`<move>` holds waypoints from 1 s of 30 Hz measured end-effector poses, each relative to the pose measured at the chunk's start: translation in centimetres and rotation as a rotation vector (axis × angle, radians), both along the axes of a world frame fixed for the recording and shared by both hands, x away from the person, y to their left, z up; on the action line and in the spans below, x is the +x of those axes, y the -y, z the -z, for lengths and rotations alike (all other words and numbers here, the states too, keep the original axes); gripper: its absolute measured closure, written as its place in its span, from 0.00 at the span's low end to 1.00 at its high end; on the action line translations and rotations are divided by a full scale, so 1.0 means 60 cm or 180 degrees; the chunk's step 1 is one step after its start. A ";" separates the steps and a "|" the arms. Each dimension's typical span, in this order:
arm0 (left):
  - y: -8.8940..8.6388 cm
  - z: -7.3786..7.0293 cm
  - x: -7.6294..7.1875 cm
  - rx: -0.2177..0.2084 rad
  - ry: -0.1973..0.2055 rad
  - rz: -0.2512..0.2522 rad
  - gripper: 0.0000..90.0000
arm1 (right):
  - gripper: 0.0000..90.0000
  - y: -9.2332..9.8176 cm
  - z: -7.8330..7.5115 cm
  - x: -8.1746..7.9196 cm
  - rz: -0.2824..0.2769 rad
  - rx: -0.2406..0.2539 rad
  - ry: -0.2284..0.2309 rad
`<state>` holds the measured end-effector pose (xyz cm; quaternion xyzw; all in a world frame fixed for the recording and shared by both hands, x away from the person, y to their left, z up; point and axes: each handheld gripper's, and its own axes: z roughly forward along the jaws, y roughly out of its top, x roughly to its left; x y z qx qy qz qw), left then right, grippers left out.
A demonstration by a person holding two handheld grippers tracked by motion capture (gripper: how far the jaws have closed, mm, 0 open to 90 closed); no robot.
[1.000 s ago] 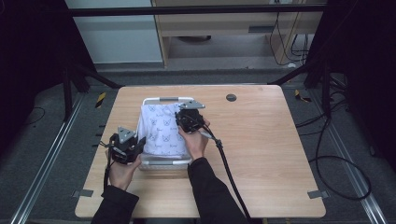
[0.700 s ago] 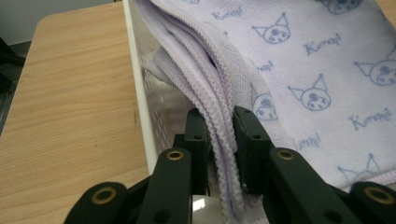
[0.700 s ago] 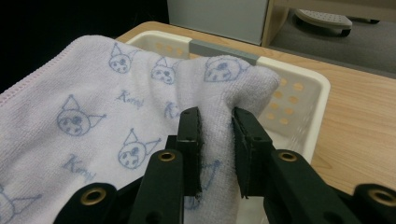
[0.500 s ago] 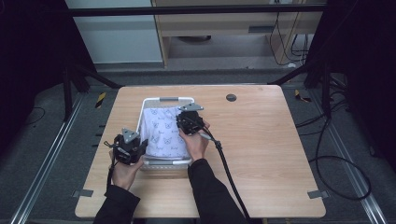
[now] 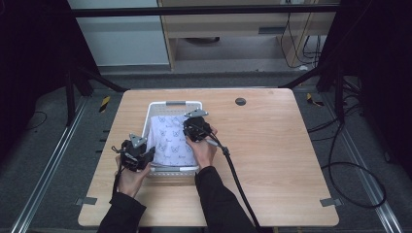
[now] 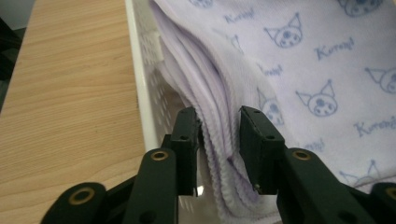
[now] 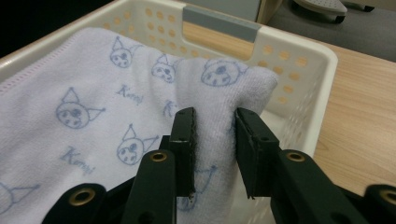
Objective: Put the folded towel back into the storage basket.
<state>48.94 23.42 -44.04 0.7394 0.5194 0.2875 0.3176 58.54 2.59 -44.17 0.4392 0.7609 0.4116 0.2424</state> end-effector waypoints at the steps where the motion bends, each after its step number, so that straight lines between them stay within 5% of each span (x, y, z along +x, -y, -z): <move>1: -0.001 -0.001 -0.001 -0.0007 0.0022 0.0002 0.74 | 0.76 0.001 0.002 0.001 -0.0012 -0.0035 0.0002; 8: -0.005 -0.013 -0.008 -0.0081 0.0121 -0.0026 0.70 | 0.67 0.009 -0.002 0.000 0.0015 -0.0018 0.0095; 17: -0.009 -0.029 -0.019 -0.0190 0.0256 -0.0003 0.68 | 0.53 0.029 -0.022 -0.014 -0.0037 0.0187 0.0164; 30: -0.006 -0.050 -0.038 -0.0373 0.0420 0.0090 0.61 | 0.31 0.105 -0.060 -0.070 -0.0162 0.0598 0.0291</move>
